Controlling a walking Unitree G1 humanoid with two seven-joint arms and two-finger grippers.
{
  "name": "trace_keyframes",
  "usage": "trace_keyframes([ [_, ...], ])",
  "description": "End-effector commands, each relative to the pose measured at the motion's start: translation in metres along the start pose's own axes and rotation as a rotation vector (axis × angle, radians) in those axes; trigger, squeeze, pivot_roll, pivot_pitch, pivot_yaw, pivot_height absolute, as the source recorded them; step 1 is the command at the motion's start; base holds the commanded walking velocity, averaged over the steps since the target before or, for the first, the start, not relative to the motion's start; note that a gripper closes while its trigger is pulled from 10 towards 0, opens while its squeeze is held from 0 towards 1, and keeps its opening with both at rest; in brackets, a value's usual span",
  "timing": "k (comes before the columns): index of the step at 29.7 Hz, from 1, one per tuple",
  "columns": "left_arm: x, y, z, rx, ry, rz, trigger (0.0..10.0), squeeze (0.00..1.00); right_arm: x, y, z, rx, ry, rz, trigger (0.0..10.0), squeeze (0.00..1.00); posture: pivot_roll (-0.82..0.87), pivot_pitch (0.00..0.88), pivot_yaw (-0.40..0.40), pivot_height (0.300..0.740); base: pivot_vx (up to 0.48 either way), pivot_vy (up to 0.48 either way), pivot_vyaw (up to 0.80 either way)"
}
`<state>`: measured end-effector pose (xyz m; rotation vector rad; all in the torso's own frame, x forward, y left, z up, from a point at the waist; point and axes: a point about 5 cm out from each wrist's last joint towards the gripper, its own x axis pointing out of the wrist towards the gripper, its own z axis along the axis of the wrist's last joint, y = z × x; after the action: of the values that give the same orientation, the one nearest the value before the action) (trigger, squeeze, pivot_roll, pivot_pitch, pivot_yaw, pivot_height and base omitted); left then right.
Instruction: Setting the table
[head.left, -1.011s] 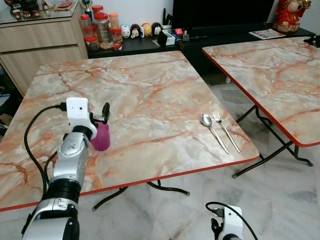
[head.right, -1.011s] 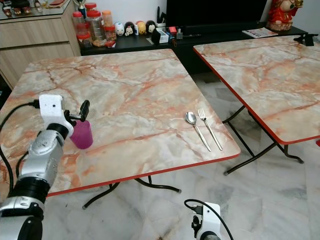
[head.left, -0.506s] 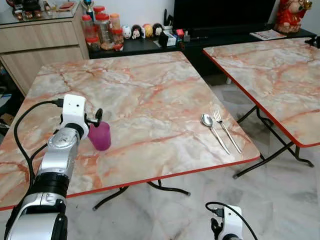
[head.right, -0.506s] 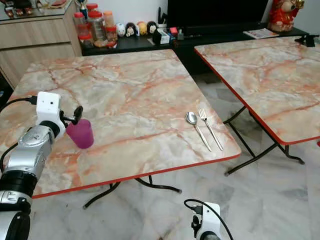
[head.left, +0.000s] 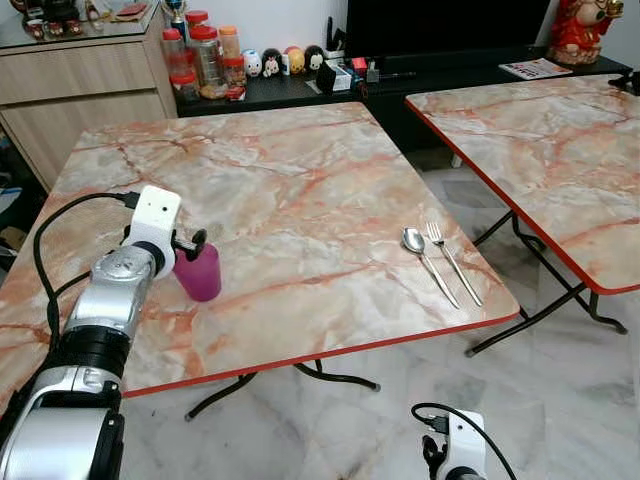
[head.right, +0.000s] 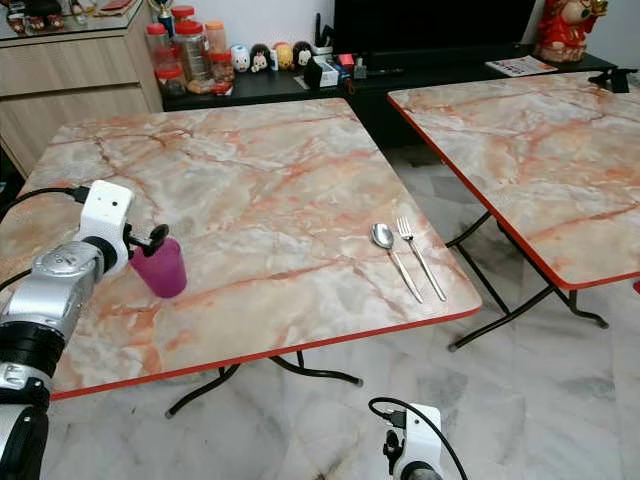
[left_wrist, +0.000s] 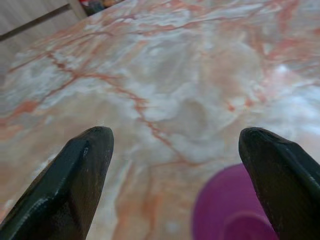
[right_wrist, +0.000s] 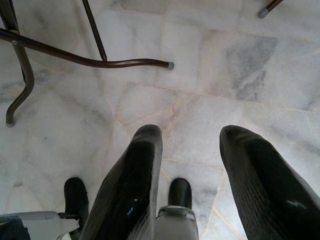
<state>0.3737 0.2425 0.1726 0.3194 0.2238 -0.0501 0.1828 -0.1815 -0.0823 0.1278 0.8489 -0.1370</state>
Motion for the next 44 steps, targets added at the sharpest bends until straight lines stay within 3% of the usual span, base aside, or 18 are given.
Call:
trace_keyframes([
  [1,-0.001,0.015,-0.001,-0.009,0.045,0.049,10.0,0.0,0.001,0.001,0.003,0.002,-0.009,0.0,10.0,0.0,0.03,0.0,0.0,0.74,0.0,0.0,0.0],
  [10,-0.004,0.018,-0.017,-0.012,0.148,0.031,10.0,0.0,0.001,0.002,0.003,0.005,-0.008,0.002,10.0,0.0,0.03,0.0,0.002,0.74,0.0,0.0,0.0],
  [25,-0.007,0.015,-0.015,0.019,0.146,-0.04,10.0,0.0,0.001,0.002,0.001,0.004,-0.002,0.007,10.0,0.0,0.04,0.0,0.001,0.74,0.0,0.0,0.0],
  [34,-0.007,0.015,-0.01,0.114,0.153,-0.122,10.0,0.0,0.001,0.003,0.001,0.005,-0.001,0.008,10.0,0.0,0.04,0.0,0.0,0.74,0.0,0.0,0.0],
  [44,0.001,0.001,-0.004,0.185,0.162,-0.205,10.0,0.0,0.001,0.003,0.001,0.01,-0.001,0.007,10.0,0.0,0.04,0.0,0.008,0.74,0.0,0.0,0.0],
])
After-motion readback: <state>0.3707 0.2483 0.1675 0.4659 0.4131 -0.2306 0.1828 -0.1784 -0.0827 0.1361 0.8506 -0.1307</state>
